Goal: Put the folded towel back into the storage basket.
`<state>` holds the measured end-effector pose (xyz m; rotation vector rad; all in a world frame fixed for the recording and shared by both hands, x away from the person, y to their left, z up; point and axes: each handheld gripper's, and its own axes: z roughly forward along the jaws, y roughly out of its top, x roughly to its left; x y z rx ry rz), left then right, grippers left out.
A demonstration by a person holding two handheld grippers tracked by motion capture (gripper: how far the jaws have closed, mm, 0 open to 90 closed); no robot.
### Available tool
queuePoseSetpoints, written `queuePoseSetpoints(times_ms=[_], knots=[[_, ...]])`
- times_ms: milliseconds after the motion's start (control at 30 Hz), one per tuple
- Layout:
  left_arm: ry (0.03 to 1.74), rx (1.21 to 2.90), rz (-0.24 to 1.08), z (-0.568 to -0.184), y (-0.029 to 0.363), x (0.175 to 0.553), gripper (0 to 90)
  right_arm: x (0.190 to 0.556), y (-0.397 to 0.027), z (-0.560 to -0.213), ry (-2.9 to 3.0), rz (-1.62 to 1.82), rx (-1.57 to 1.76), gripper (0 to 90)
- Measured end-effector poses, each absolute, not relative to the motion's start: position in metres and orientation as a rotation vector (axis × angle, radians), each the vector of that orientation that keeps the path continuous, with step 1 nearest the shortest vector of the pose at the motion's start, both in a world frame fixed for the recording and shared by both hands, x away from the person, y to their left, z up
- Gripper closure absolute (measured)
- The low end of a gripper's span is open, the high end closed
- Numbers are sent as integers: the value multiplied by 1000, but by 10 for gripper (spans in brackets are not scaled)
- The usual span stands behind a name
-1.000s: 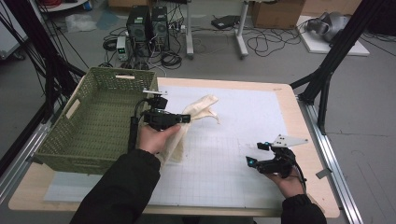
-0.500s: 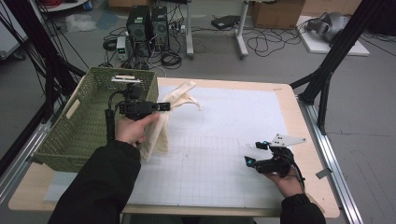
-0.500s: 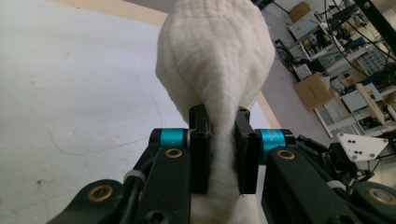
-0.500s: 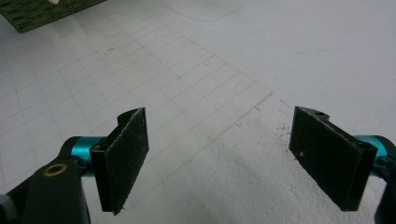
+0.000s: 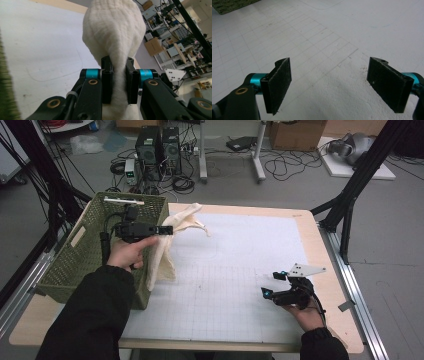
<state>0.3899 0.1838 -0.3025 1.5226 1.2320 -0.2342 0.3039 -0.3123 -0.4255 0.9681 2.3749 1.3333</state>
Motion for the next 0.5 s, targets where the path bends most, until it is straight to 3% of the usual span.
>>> queuePoseSetpoints(times_ms=[500], knots=[[1378, 1400, -188, -312, 251, 405, 794, 308, -307, -430, 2412, 1300, 960, 191]])
